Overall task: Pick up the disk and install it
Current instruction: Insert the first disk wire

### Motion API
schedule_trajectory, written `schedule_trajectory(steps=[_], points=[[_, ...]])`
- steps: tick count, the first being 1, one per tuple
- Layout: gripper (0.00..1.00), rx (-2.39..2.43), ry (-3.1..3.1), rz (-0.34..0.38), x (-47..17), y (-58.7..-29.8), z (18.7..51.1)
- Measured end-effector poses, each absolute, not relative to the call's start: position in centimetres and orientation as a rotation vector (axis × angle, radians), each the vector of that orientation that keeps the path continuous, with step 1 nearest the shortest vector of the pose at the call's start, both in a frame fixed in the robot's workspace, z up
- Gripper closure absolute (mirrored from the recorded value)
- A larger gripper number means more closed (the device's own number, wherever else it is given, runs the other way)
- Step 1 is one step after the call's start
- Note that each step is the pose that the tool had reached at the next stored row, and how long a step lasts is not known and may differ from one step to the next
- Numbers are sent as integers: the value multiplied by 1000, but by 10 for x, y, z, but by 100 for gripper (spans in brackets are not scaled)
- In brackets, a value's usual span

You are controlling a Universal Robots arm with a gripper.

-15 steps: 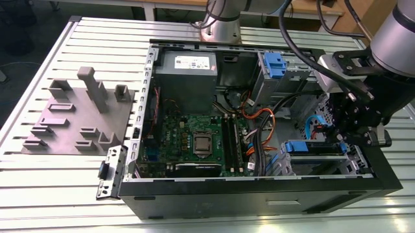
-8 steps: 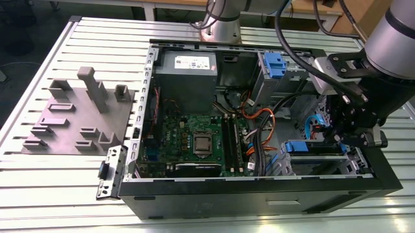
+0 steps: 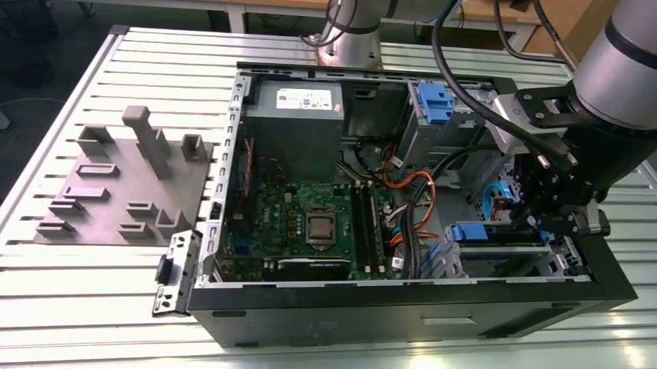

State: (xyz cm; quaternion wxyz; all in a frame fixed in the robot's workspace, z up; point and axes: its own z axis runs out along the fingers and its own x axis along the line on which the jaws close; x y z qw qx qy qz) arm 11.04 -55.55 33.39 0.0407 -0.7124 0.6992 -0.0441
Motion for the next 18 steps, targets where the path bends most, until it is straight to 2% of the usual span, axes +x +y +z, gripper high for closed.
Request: schedule_trajectory(steps=[18], points=[[84, -2179, 2139, -140, 109, -557, 333]])
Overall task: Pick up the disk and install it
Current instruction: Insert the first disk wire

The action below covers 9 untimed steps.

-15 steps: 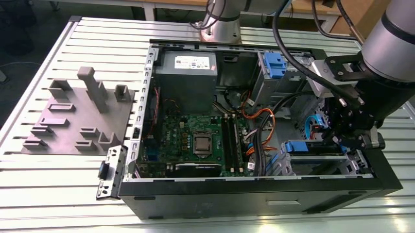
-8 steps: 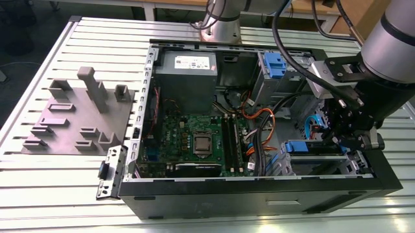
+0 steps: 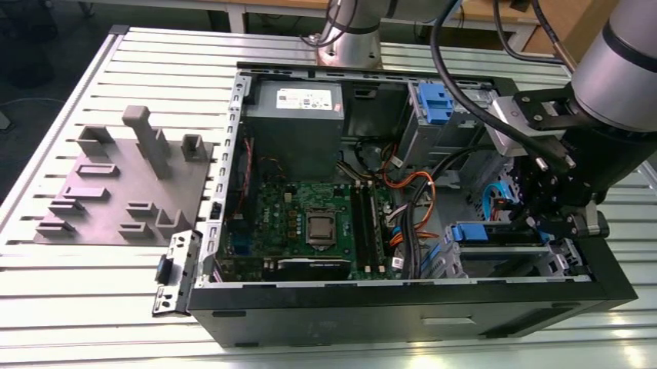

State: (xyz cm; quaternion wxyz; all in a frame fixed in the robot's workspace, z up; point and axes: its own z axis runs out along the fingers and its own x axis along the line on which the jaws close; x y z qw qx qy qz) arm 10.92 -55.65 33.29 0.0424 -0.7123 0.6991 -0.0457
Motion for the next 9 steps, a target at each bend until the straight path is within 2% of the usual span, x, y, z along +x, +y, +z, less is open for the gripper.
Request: schedule_trajectory(steps=[9], points=[[84, -2179, 2139, -140, 109, -557, 334]])
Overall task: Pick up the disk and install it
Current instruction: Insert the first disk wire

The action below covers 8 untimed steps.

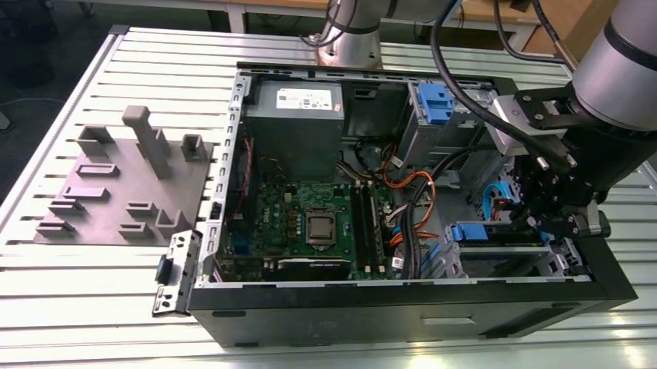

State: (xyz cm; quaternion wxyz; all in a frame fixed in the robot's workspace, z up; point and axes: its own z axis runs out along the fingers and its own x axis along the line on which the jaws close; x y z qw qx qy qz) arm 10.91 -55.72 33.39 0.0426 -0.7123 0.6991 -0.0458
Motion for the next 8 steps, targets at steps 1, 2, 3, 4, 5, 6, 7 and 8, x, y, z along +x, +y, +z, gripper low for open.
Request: schedule_trajectory(steps=[1, 2, 3, 4, 5, 6, 7, 8], points=[[84, -2179, 2139, -140, 109, -558, 334], [84, -2179, 2138, -140, 109, -558, 333], [84, -2179, 2138, -141, 109, -558, 333], [84, -2179, 2138, -141, 109, -558, 333], [84, -2179, 2138, -141, 109, -558, 333], [84, -2179, 2138, -141, 109, -558, 333], [84, -2179, 2138, -141, 109, -558, 332], [84, -2179, 2138, -141, 109, -558, 332]])
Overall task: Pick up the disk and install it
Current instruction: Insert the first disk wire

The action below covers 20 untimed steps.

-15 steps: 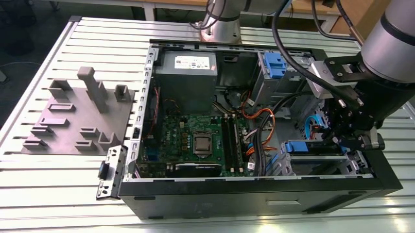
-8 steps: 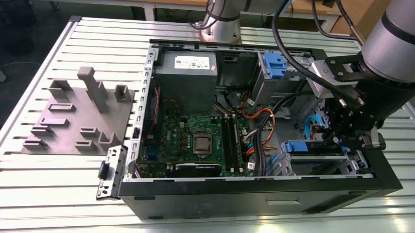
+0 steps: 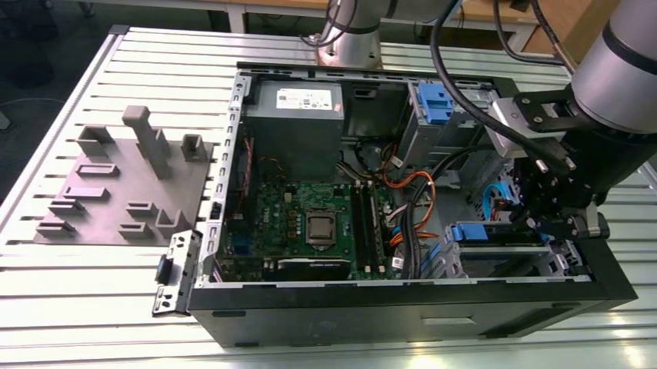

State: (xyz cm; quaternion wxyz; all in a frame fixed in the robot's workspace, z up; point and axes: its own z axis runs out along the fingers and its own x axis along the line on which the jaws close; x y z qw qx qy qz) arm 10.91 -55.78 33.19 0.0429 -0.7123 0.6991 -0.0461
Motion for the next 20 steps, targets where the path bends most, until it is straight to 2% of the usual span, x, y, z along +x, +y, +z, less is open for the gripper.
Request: schedule_trajectory(steps=[18, 19, 20], points=[[83, -2178, 2138, -140, 109, -558, 327], [76, -2178, 2138, -141, 109, -558, 327], [76, -2179, 2138, -141, 109, -558, 327]])
